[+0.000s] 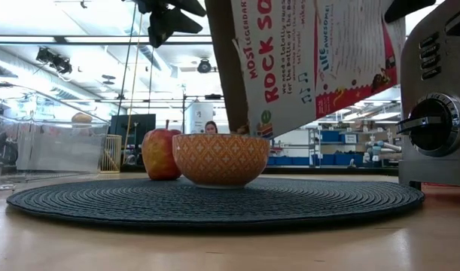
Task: Arrange a breakfast setting
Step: Pour the cereal into the bowl
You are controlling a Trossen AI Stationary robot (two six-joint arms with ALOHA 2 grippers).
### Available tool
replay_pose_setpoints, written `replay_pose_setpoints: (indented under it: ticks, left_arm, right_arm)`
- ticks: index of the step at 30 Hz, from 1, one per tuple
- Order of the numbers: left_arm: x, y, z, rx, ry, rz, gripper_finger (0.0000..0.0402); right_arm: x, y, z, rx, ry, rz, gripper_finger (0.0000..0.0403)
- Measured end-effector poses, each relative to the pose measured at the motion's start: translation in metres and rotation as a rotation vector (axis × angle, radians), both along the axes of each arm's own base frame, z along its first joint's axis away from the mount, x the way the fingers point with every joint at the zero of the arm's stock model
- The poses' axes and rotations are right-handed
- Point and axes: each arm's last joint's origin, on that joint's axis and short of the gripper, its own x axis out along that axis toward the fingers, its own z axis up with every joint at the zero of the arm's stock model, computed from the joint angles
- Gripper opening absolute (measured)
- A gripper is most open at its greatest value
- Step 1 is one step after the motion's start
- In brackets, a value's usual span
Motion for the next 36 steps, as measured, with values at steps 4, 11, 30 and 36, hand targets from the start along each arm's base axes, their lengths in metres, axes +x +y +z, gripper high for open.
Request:
replay_pose_setpoints:
  ticks: [4,11,30,36]
  left_arm:
    - [0.0,0.0,0.0,0.0,0.0,0.0,0.0155]
    - [0.0,0.0,0.0,-0.01,0.0,0.005,0.0155]
    - [-0.006,-0.002,0.006,-0.03,-0.02,-0.005,0.0155]
    - [-0.006,-0.002,0.005,-0.029,-0.01,-0.006,0.0155]
  right_arm:
    - [0.001,0.0,0.001,0.002,-0.019,0.008,0.0232]
    - [0.011,0.001,0.003,0.018,-0.061,0.034,0.0232]
    - [0.026,-0.002,-0.003,-0.001,-0.046,0.031,0.0232]
    - [0.031,-0.002,-0.008,0.004,-0.011,0.029,0.0232]
